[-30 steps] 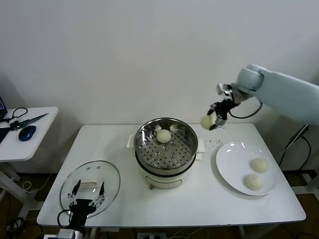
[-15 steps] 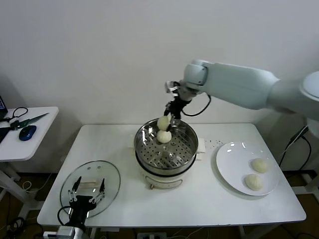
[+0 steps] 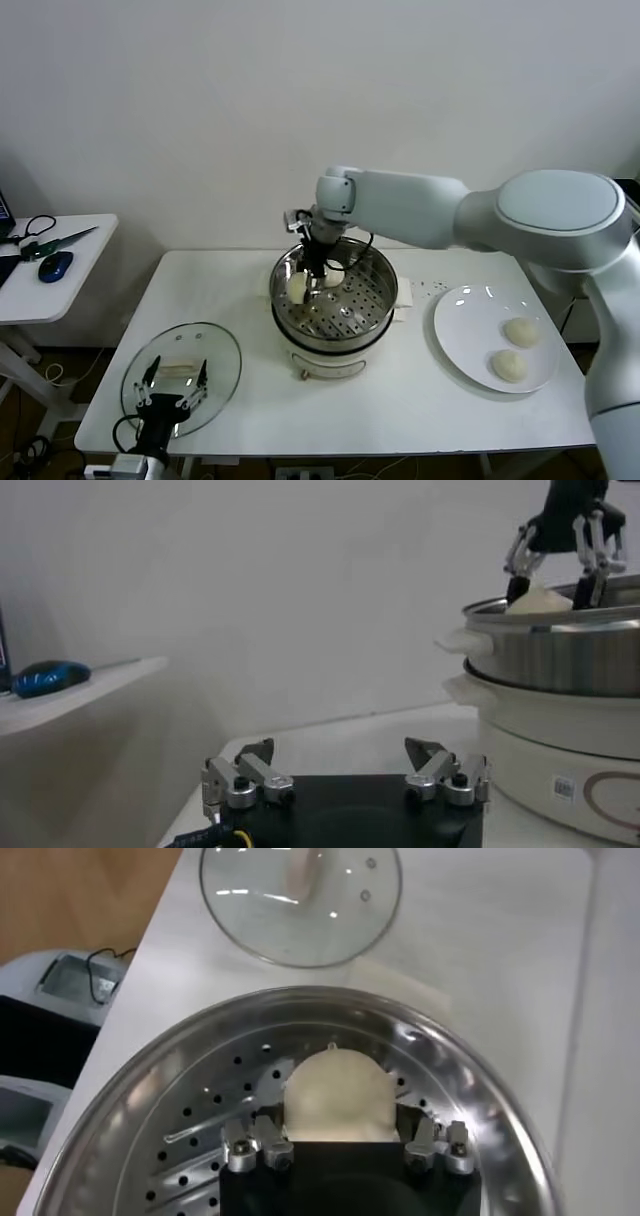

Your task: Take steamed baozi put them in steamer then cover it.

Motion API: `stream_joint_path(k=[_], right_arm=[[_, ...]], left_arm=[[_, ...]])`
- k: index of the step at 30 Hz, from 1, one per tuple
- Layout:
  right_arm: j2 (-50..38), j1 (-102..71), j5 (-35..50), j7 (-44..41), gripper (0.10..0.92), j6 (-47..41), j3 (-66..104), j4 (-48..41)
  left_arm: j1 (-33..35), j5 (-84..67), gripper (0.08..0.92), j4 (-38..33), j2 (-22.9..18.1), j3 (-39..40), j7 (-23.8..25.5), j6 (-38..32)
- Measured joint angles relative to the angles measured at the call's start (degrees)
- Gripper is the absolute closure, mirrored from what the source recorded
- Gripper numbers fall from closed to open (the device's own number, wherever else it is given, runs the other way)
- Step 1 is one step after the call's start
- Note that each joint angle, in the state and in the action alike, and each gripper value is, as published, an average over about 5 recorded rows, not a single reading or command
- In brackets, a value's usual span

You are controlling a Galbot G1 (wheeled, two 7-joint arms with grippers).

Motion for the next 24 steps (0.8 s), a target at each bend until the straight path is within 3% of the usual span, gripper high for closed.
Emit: stream_joint_path(k=[5, 13, 24], right_arm=[[0.48, -1.01, -0.55, 0.12, 0.318, -0.03, -0.15, -0.41], [0.39, -1.16, -1.75, 0.15, 0.209, -0.17, -0.17, -0.17], [-4.8, 3.22, -2.14, -0.76, 0.203, 0.58, 0.09, 5.19]], left_arm=[[-0.09, 0.01, 0.177, 0.11, 0.02, 0.04, 0.0, 0.08], [-0.18, 0.36, 0.177, 0.09, -0.04, 0.23, 0.0, 0.23], [0.03, 1.1, 0.177, -0.48, -0.08, 0.43, -0.02, 0.41]])
